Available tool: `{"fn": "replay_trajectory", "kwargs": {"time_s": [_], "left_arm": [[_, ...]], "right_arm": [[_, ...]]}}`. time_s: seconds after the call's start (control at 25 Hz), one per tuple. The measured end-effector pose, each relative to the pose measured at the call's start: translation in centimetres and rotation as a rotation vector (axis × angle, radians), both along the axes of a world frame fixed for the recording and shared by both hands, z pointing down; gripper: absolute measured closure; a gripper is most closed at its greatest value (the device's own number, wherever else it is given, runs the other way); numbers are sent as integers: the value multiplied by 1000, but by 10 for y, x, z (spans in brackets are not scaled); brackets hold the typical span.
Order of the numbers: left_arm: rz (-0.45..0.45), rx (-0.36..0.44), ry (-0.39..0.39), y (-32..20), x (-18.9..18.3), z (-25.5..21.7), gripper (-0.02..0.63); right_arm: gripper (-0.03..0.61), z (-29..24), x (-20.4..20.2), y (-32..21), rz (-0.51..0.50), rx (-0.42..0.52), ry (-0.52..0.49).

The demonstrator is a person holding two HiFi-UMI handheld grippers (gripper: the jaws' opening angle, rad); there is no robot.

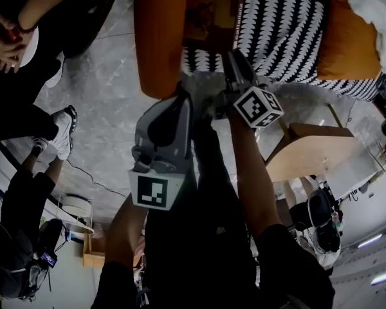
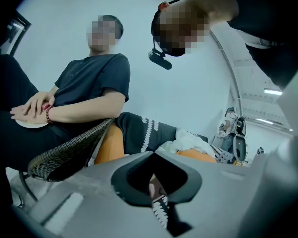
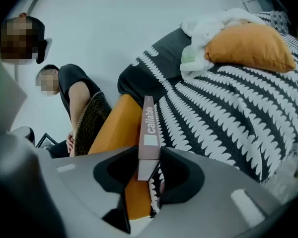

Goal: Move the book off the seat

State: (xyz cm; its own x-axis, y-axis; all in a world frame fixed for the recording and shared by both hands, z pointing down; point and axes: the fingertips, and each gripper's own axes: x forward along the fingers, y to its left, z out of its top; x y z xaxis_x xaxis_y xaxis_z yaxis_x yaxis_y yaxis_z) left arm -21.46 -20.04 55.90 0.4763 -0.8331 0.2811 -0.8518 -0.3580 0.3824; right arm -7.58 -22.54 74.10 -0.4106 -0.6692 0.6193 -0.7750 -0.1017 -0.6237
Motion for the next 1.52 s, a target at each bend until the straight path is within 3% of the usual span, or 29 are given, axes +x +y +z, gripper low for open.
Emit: {"fn": "replay_trajectory", "kwargs": {"time_s": [0.64,1.52], "left_arm": [[-23,-12,-6,5,-2,-7,607],[-40,-33,-24,9,10,-36,607]], "right_arm": [[431,-26,-2,11,-49,9,154],[433,-71,23,24,-77,27,251]]}}
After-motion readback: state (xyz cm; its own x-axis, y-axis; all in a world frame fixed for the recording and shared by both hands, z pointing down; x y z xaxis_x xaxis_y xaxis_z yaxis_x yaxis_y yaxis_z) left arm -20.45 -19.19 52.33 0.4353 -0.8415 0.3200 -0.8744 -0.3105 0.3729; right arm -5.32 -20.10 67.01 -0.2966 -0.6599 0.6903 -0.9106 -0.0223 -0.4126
